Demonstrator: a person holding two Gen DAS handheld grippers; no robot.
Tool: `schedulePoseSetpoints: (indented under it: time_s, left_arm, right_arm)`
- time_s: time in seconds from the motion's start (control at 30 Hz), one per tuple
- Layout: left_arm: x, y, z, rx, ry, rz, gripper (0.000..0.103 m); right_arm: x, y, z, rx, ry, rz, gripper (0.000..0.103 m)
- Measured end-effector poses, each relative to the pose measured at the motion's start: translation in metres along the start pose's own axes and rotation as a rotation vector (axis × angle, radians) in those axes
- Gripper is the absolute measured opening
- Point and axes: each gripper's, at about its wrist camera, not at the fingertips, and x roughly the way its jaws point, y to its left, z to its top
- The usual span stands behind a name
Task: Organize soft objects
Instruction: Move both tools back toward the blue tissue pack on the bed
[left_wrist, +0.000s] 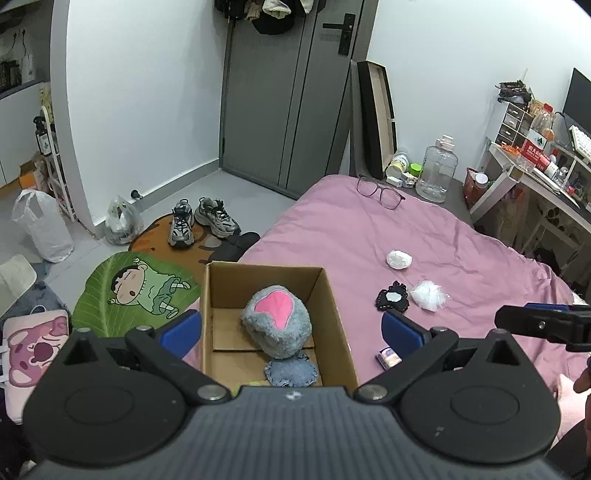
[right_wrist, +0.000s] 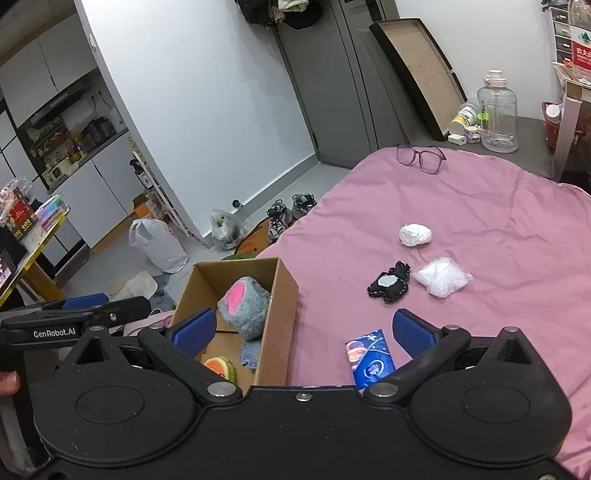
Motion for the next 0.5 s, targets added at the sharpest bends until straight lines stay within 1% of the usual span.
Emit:
schedulePoseSetpoints:
  time_s: [0.07, 0.23, 0.37, 0.5]
  left_arm:
    - [0.000, -0.003, 0.000, -0.004, 0.006, -0.016, 0.103]
    - [0.004, -0.014, 0.000, 0.012, 0.020, -0.016, 0.103]
    - [0.012, -0.023, -0.002, 0.013, 0.051, -0.031, 0.103]
    - [0.020, -0.036, -0.003, 0.035, 0.069, -0.034, 0.103]
  right_arm:
    - [-0.002, -0.004, -0.001, 0.002, -0.001, -0.003, 0.103]
    - [-0.006, -0.014, -0.002, 0.005, -0.010, -0.008, 0.103]
    - [-0.006, -0.027, -0.004, 0.018, -0.007, -0.018, 0.103]
    - [-0.004, -0.041, -0.006, 0.037, 0.001, -0.026, 0.103]
